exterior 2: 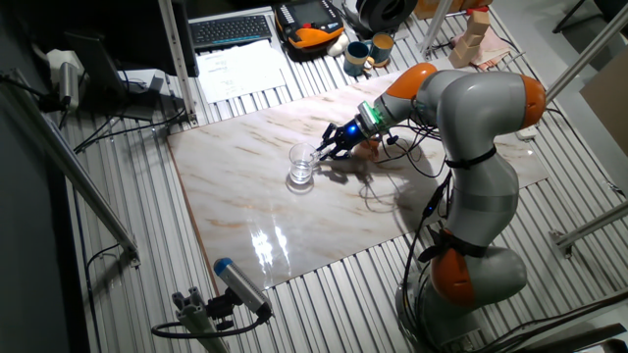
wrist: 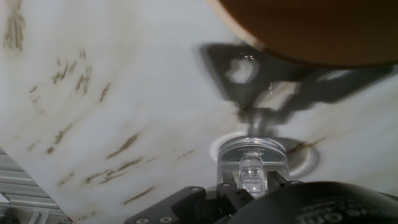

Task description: Pour the water from one cup into another empty cup

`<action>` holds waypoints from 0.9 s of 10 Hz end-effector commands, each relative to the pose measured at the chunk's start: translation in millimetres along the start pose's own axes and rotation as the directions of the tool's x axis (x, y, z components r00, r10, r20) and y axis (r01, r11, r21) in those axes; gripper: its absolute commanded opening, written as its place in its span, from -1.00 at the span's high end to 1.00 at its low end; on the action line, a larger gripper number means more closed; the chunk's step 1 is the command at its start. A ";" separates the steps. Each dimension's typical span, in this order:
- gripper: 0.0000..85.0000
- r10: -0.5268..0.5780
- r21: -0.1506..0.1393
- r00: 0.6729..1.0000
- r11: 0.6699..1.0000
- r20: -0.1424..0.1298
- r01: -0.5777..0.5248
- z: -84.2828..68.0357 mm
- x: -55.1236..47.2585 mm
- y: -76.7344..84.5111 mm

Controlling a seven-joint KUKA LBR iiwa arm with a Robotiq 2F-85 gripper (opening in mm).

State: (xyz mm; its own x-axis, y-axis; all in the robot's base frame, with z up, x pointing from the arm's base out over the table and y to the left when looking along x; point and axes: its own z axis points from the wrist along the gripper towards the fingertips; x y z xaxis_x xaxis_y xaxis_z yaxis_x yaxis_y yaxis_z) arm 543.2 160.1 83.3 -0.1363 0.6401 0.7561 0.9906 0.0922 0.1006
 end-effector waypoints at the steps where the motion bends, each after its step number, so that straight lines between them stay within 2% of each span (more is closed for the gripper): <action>1: 0.20 0.001 -0.003 1.000 1.000 -0.004 -0.001 0.6 0.8 -0.4; 6: 0.20 -0.002 -0.001 1.000 1.000 -0.021 0.002 -1.0 3.7 -1.0; 9: 0.20 -0.002 0.002 1.000 1.000 -0.017 0.002 -3.3 6.2 -1.1</action>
State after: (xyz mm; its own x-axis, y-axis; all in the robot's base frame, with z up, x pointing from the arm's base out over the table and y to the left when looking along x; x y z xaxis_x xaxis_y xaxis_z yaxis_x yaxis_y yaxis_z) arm 541.2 161.4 89.9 -0.1387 0.6278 0.7659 0.9903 0.0959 0.1008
